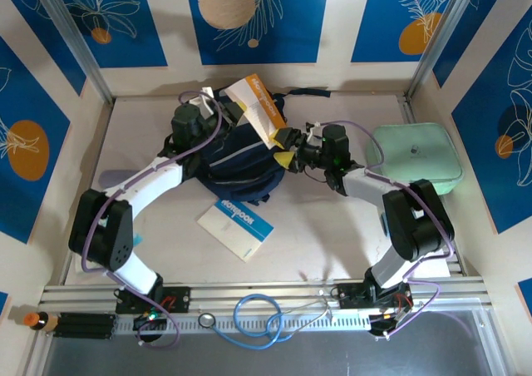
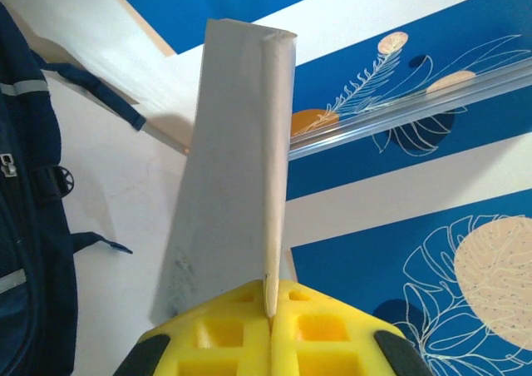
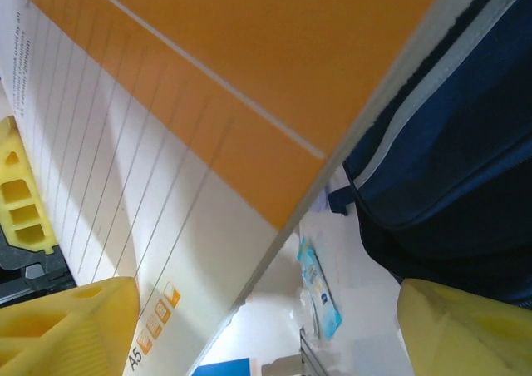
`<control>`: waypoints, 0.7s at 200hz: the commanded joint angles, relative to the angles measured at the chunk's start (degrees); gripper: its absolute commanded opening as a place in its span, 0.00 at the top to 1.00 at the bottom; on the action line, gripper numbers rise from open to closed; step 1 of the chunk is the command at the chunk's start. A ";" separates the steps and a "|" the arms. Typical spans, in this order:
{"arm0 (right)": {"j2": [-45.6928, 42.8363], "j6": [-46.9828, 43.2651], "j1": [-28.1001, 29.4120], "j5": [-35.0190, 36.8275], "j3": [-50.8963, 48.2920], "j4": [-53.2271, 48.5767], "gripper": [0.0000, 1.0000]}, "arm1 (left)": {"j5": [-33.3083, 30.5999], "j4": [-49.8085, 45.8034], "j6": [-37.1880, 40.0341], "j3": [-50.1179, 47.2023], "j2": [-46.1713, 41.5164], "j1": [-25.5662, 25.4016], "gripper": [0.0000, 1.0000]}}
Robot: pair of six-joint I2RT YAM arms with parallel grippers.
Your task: Pack the student bag
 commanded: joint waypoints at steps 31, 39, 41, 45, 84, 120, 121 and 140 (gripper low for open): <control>-0.60 0.74 0.04 3.73 2.42 6.44 0.21 | 2.85 7.69 -5.93 -0.08 4.26 1.34 1.00; -0.06 1.41 -0.09 4.04 2.35 8.21 0.21 | 3.24 8.52 -6.35 -0.42 4.70 1.57 1.00; 0.02 1.51 -0.09 4.13 2.36 8.75 0.21 | 3.40 8.64 -6.44 -0.49 4.87 1.66 1.00; 0.33 1.63 -0.16 4.26 2.27 9.70 0.21 | 3.59 8.63 -6.61 -0.60 4.97 1.79 1.00; 1.48 1.68 -0.44 5.62 2.47 11.50 0.25 | 4.61 7.12 -7.05 -4.22 4.38 3.27 1.00; 1.85 0.65 -0.79 6.20 2.52 11.88 0.35 | 4.62 3.25 -4.01 -6.98 2.65 4.43 1.00; 1.81 0.56 -0.80 6.20 2.51 11.83 0.36 | 4.62 3.16 -3.95 -7.05 2.61 4.43 1.00; 1.72 -0.24 -0.75 6.38 2.54 9.64 0.47 | 4.58 1.95 -3.08 -7.69 2.17 4.44 1.00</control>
